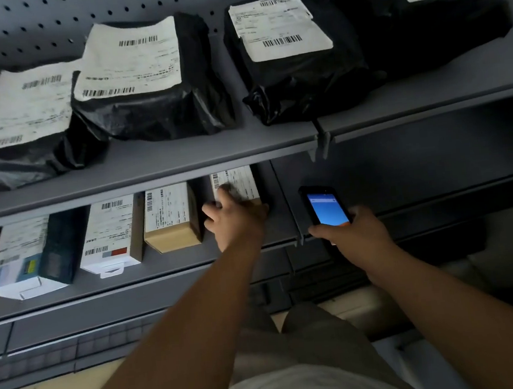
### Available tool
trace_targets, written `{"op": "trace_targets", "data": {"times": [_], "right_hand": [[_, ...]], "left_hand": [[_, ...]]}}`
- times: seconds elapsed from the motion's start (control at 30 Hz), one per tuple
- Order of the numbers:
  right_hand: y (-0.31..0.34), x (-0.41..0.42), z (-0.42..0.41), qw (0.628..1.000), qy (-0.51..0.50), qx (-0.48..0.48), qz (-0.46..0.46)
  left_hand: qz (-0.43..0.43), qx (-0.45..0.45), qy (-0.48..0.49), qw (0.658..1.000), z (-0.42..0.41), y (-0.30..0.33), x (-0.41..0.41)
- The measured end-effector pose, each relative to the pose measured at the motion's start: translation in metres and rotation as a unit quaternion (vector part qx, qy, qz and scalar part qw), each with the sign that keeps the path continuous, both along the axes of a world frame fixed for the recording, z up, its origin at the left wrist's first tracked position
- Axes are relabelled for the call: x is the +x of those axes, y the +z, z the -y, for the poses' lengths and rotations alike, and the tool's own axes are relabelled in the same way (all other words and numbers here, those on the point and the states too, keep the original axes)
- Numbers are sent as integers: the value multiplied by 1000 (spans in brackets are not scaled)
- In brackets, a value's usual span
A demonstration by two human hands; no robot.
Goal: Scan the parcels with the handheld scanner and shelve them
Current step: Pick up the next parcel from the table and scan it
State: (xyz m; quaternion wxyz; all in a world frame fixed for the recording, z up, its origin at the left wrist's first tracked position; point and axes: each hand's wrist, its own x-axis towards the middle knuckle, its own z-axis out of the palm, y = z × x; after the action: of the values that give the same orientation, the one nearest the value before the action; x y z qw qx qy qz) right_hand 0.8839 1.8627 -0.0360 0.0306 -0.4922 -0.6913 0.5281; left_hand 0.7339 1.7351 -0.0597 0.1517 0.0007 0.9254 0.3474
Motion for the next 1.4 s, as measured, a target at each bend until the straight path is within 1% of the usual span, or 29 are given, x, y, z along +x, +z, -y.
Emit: {"op": "trace_targets", "data": {"times": [0.17, 0.27, 0.43, 0.5, 0.67, 0.83, 0.9, 1.1, 1.27, 1.4], "right_hand": [[4, 9, 1, 1000, -5, -10, -8], [14, 14, 4, 1000, -10, -20, -11], [41, 23, 18, 1000, -2, -10, 2], [54, 28, 25, 1000, 1, -11, 16], [91, 35, 44, 998, 19, -6, 64], [125, 36, 62, 994, 50, 6, 93], [133, 36, 67, 992, 71, 7, 101], [146, 30, 83, 979, 168, 24, 109], [151, 27, 103, 961, 251, 44, 105], [146, 22, 133, 942, 318, 42, 99]], "left_hand": [[3, -54, -9, 998, 2, 6, 2], [4, -54, -19, 998, 13, 11, 8], [18, -58, -44, 997, 34, 34, 27], [20, -63, -69, 995, 47, 48, 36], [-15, -151, -162, 975, 86, 88, 60], [-24, -192, -206, 959, 116, 120, 71], [-26, -195, -211, 957, 126, 129, 73], [-9, -188, -163, 968, 154, 147, 86], [20, -170, -81, 982, 189, 159, 109], [26, -170, -16, 985, 229, 162, 129]]}}
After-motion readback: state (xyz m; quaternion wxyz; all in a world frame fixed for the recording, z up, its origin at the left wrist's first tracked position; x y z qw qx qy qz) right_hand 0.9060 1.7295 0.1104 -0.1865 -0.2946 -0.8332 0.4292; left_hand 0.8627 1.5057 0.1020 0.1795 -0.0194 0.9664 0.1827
